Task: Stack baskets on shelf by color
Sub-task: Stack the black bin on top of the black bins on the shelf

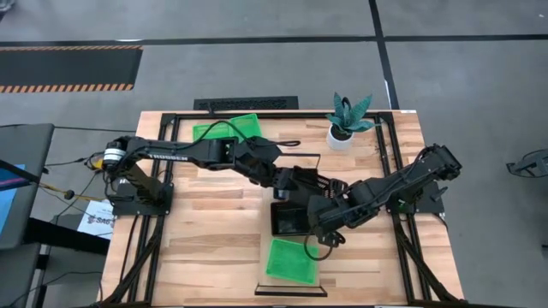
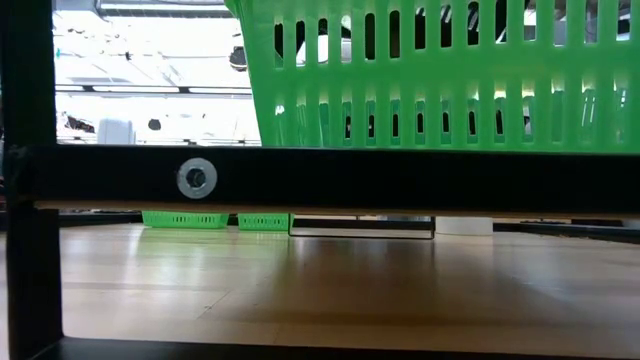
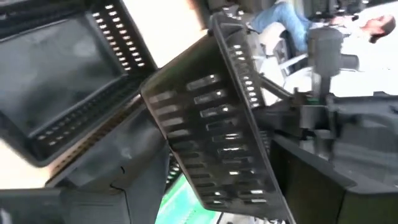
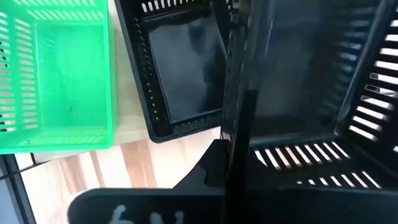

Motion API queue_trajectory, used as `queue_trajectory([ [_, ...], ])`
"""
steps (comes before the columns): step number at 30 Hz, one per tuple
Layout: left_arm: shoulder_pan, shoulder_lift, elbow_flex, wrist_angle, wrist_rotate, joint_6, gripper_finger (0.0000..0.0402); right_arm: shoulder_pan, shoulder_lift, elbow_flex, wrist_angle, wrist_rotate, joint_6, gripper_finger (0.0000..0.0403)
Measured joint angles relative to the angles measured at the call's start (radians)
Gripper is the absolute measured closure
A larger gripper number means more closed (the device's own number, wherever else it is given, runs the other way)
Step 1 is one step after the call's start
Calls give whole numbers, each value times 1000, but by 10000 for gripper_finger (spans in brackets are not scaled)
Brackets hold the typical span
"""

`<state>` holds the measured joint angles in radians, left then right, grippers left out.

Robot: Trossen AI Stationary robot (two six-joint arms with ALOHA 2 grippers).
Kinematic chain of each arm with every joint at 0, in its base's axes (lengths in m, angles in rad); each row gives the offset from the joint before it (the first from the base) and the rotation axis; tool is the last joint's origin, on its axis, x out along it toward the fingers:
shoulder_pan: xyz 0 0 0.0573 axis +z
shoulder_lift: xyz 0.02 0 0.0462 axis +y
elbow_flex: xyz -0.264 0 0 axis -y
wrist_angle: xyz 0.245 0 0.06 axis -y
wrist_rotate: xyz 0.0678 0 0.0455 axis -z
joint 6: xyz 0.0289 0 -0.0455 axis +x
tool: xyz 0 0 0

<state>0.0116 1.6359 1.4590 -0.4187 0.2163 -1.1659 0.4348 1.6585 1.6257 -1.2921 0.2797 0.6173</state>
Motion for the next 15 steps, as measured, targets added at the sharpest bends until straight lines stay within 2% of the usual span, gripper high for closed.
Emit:
queue_trajectory([
  [2,2,0,0,-11,0,-3,149,0,0,0,5,1,-2,392],
  [5,2,1,0,-13,16,-14,185,1,0,0,6,2,-7,391],
  [11,5,3,-1,-24,14,-15,301,0,-1,0,21,-32,-23,382],
  [15,6,5,-3,-32,15,-3,377,1,-3,2,40,-34,-41,357],
])
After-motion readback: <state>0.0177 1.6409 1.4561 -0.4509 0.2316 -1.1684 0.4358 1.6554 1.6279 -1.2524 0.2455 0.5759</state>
